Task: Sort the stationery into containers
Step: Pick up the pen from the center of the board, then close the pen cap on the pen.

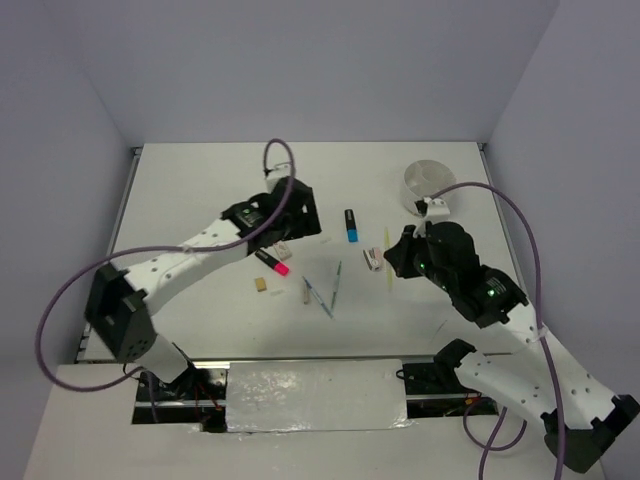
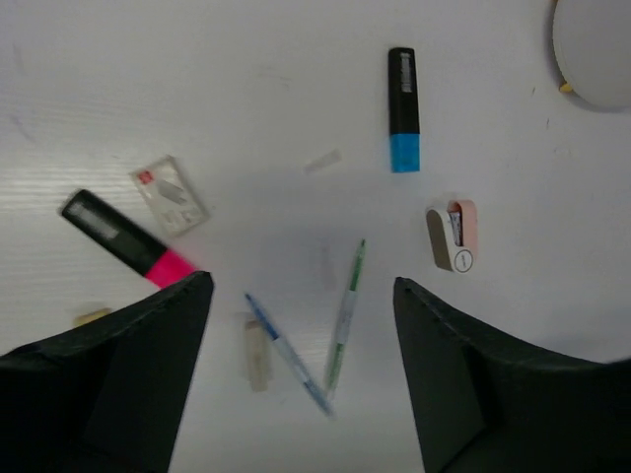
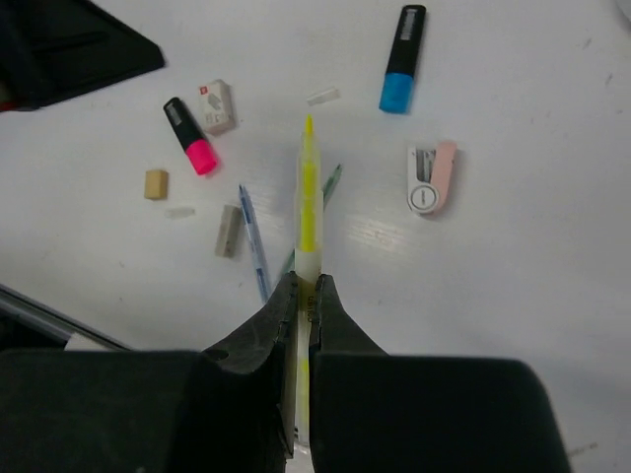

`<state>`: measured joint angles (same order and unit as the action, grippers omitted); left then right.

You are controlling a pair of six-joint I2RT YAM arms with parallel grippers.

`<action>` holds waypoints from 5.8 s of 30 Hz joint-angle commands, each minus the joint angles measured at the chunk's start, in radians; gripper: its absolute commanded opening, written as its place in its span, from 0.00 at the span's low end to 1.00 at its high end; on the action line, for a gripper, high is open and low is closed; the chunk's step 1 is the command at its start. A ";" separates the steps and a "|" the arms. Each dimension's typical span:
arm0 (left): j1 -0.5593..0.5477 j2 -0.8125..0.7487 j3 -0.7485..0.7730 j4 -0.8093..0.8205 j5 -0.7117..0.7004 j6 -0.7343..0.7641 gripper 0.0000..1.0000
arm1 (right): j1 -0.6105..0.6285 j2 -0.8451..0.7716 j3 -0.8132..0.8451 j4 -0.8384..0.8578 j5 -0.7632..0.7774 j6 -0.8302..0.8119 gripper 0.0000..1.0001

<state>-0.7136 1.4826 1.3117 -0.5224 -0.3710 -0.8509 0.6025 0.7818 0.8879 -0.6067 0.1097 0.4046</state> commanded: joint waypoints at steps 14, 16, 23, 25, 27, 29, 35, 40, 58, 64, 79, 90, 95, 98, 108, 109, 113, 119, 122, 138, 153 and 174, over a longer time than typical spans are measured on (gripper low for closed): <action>-0.176 0.525 0.359 -0.258 -0.210 -0.348 0.65 | 0.003 -0.245 0.011 -0.226 0.061 -0.013 0.00; -0.179 0.538 0.356 -0.274 -0.216 -0.370 0.65 | 0.006 -0.251 0.006 -0.225 0.058 -0.019 0.00; -0.193 0.570 0.325 -0.234 -0.172 -0.367 0.48 | 0.003 -0.250 -0.012 -0.208 0.048 -0.032 0.00; -0.193 0.591 0.337 -0.235 -0.157 -0.364 0.47 | 0.006 -0.248 -0.013 -0.202 0.035 -0.030 0.00; -0.193 0.600 0.333 -0.231 -0.152 -0.369 0.47 | 0.003 -0.248 -0.018 -0.197 0.030 -0.030 0.00; -0.193 0.604 0.327 -0.223 -0.146 -0.372 0.47 | 0.005 -0.245 -0.020 -0.194 0.028 -0.032 0.00; -0.193 0.630 0.317 -0.194 -0.120 -0.363 0.47 | 0.005 -0.243 -0.033 -0.179 0.016 -0.038 0.00; -0.193 0.643 0.308 -0.168 -0.106 -0.355 0.44 | 0.005 -0.239 -0.035 -0.179 0.012 -0.044 0.00; -0.195 0.686 0.297 -0.180 -0.092 -0.362 0.26 | 0.005 -0.228 -0.040 -0.165 -0.002 -0.055 0.00; -0.193 0.657 0.256 -0.163 -0.097 -0.356 0.04 | 0.005 -0.217 -0.035 -0.159 -0.014 -0.053 0.00; -0.193 -0.075 -0.107 0.343 -0.117 -0.116 0.00 | 0.005 -0.245 -0.084 -0.021 -0.148 0.009 0.00; -0.193 -0.626 -0.603 1.040 0.032 0.004 0.00 | 0.178 -0.167 -0.208 0.384 -0.274 0.129 0.00; -0.193 -0.685 -0.692 1.228 0.142 0.030 0.00 | 0.359 -0.066 -0.158 0.479 -0.145 0.097 0.00; -0.193 -0.702 -0.710 1.254 0.162 0.038 0.00 | 0.445 -0.027 -0.124 0.461 -0.023 0.073 0.00; -0.193 -0.716 -0.772 1.312 0.176 -0.020 0.02 | 0.566 -0.032 -0.099 0.504 0.099 -0.018 0.00; -0.193 -0.714 -0.781 1.344 0.178 -0.028 0.03 | 0.571 -0.035 -0.101 0.519 0.104 -0.024 0.00; -0.193 -0.708 -0.815 1.389 0.191 -0.051 0.04 | 0.574 -0.039 -0.104 0.539 0.100 -0.039 0.00; -0.193 -0.687 -0.807 1.388 0.202 -0.057 0.05 | 0.574 -0.020 -0.072 0.545 0.081 -0.056 0.00; -0.193 -0.683 -0.813 1.406 0.202 -0.063 0.06 | 0.576 0.007 -0.055 0.541 0.067 -0.058 0.00; -0.193 -0.696 -0.819 1.383 0.193 -0.059 0.07 | 0.576 0.043 -0.040 0.548 0.062 -0.061 0.00; -0.193 -0.694 -0.825 1.380 0.191 -0.054 0.08 | 0.576 0.056 -0.024 0.547 0.080 -0.073 0.00; -0.193 -0.653 -0.821 1.378 0.254 -0.077 0.12 | 0.576 0.094 0.054 0.530 0.154 -0.135 0.00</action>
<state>-0.9020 0.8234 0.4839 0.8066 -0.1513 -0.9226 1.1694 0.8745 0.8722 -0.1211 0.2279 0.3058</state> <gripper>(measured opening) 0.127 0.050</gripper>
